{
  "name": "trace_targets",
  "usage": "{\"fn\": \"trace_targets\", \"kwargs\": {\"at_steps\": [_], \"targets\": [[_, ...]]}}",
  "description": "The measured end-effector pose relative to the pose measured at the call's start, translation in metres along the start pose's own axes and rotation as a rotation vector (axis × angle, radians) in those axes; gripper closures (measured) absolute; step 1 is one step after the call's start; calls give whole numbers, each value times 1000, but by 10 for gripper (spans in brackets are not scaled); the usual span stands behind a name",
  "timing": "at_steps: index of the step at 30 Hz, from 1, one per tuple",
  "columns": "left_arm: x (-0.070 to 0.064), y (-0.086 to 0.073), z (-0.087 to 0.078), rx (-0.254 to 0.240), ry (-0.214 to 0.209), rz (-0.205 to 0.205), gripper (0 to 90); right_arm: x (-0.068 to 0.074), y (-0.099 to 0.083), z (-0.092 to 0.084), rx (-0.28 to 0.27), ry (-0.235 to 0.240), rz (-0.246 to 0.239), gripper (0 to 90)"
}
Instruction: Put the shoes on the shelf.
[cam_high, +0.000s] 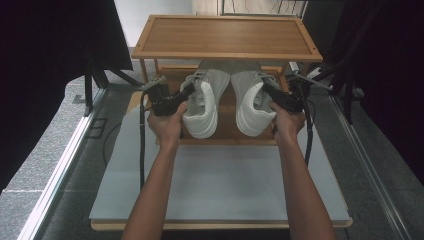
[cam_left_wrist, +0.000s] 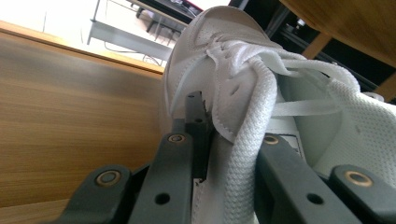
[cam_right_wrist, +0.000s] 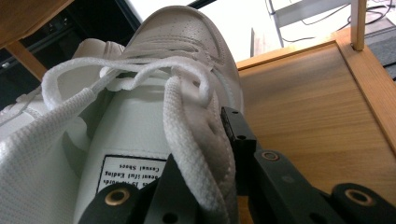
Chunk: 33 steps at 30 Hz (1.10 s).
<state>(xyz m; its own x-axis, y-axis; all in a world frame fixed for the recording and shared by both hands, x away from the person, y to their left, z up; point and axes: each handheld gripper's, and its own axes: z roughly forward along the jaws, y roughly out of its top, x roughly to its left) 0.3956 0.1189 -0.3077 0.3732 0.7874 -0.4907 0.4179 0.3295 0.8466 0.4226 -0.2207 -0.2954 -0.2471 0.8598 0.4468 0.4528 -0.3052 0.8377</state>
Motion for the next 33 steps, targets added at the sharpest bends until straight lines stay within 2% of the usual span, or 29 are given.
{"fn": "trace_targets", "kwargs": {"at_steps": [4, 17, 25, 33], "targets": [[-1, 1, 5, -14, 33, -4, 822, 3, 0, 3, -12, -3, 19, 846], [-4, -1, 21, -55, 92, -23, 818, 10, 0, 14, -34, -35, 52, 839], [-8, 0, 24, -61, 99, -33, 813, 15, -2, 16, -60, -48, 66, 829], [-14, 3, 25, -77, 101, -48, 808, 17, -5, 15, -86, -40, 110, 824]]}}
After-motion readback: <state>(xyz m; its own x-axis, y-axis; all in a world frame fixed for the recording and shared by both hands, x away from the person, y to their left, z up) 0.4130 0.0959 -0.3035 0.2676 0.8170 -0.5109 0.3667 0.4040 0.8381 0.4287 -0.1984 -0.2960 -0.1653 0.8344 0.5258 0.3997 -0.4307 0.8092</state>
